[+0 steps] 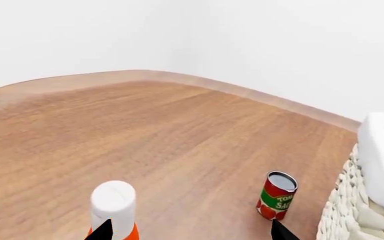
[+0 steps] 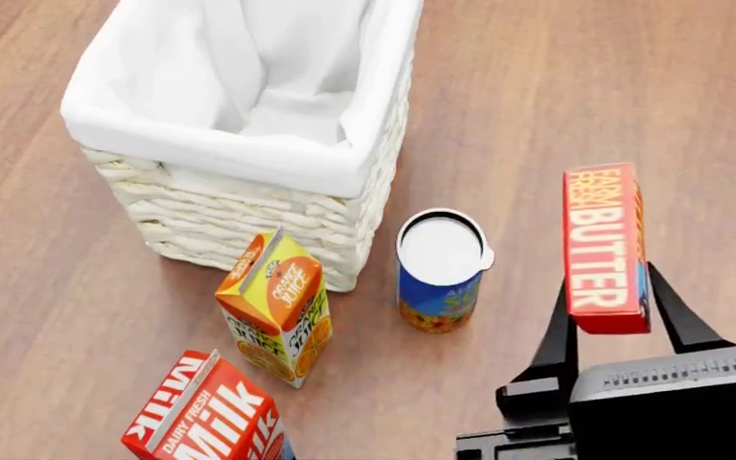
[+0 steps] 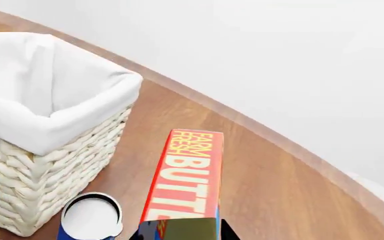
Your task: Pick up the butter and put it in the basket.
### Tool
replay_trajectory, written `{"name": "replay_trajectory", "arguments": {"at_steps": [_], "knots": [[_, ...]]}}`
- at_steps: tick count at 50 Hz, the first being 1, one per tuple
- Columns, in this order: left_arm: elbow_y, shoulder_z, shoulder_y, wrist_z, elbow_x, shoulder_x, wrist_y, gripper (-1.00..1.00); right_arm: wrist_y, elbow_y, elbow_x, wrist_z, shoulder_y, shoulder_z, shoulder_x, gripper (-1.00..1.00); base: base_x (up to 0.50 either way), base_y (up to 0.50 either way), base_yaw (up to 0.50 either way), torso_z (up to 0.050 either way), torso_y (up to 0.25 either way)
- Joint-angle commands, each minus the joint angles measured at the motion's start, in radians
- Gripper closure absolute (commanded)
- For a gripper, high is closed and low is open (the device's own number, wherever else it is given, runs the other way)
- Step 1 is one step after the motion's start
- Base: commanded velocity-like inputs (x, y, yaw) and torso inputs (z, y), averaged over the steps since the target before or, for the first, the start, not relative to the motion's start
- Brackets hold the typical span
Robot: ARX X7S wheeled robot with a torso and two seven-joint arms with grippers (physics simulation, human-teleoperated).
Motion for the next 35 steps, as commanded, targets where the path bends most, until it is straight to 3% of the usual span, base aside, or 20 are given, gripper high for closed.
{"name": "replay_trajectory", "arguments": {"at_steps": [1,35], "knots": [[0.000,-0.003,-0.001,-0.005,-0.005,-0.003,0.003,-1.00,0.068,-0.031,0.104,0.053,0.092,0.060,0.072,1.00,0.00,0.00,0.00,0.000,0.010],[-0.011,0.005,0.008,-0.012,-0.004,0.002,0.027,-1.00,0.082,0.407,0.057,-0.165,0.501,-0.139,0.037,1.00,0.00,0.00,0.00,0.000,0.001]]}}
